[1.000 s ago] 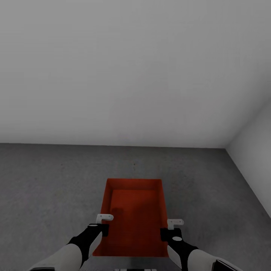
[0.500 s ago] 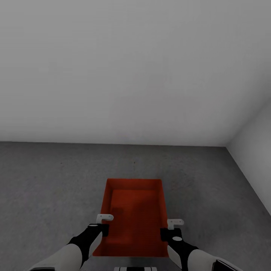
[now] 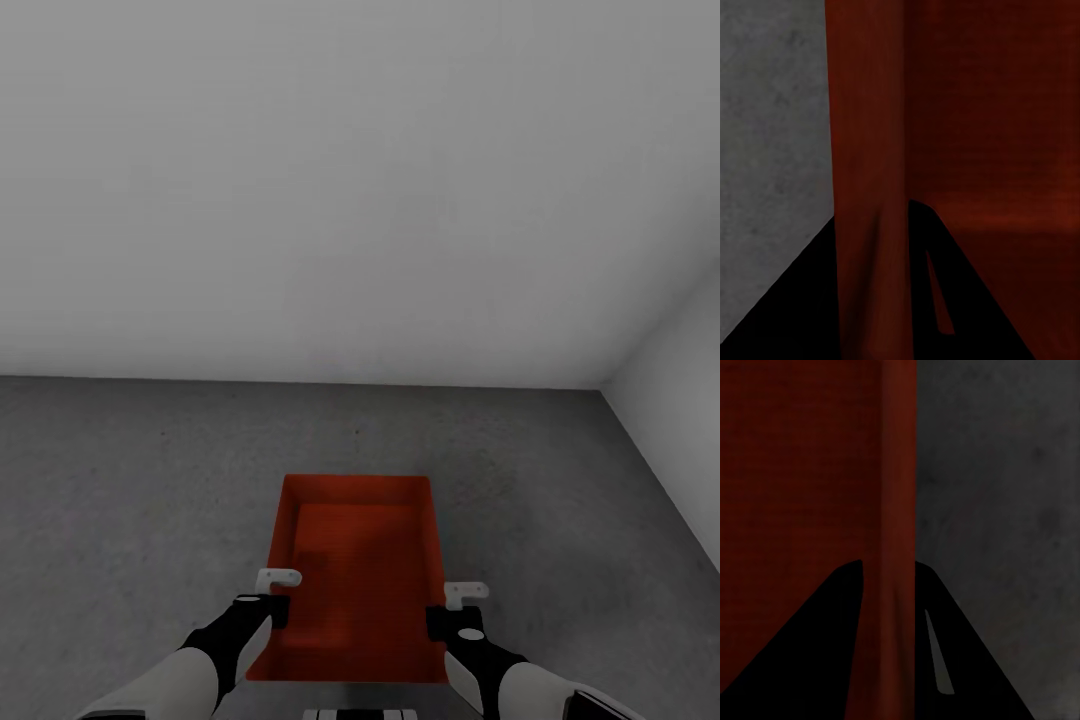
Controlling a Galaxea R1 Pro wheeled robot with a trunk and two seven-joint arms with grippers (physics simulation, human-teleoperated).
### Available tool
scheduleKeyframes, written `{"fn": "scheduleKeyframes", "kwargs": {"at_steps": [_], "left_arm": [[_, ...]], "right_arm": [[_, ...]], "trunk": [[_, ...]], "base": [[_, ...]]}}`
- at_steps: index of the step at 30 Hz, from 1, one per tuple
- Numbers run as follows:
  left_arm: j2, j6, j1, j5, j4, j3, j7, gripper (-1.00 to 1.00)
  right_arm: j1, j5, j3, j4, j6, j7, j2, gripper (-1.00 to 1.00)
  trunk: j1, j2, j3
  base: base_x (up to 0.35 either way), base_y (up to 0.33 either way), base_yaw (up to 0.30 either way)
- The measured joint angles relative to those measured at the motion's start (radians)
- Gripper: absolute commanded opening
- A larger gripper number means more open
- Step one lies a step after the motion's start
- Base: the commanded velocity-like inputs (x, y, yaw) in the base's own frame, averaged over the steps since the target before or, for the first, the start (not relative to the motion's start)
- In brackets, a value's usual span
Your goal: Move the two storage containers from the living room to the garage. In the garage, place one container on the floor and stack the other container on top of it (either order is fine).
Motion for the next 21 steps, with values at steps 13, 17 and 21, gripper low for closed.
{"fn": "scheduleKeyframes", "kwargs": {"at_steps": [13, 17, 21], "left_arm": [[0.000, 0.000, 0.000, 0.000, 0.001, 0.000, 0.000, -1.00], [0.000, 0.000, 0.000, 0.000, 0.000, -0.001, 0.000, -1.00], [0.000, 0.000, 0.000, 0.000, 0.001, 0.000, 0.000, -1.00]], "right_arm": [[0.000, 0.000, 0.000, -0.001, 0.001, -0.001, 0.000, -1.00], [0.000, 0.000, 0.000, 0.000, 0.000, -0.001, 0.000, -1.00], [0.000, 0.000, 0.001, 0.000, 0.000, 0.000, 0.000, -1.00]], "trunk": [[0.000, 0.000, 0.000], [0.000, 0.000, 0.000], [0.000, 0.000, 0.000]], "base": [[0.000, 0.000, 0.000], [0.000, 0.000, 0.000], [0.000, 0.000, 0.000]]}}
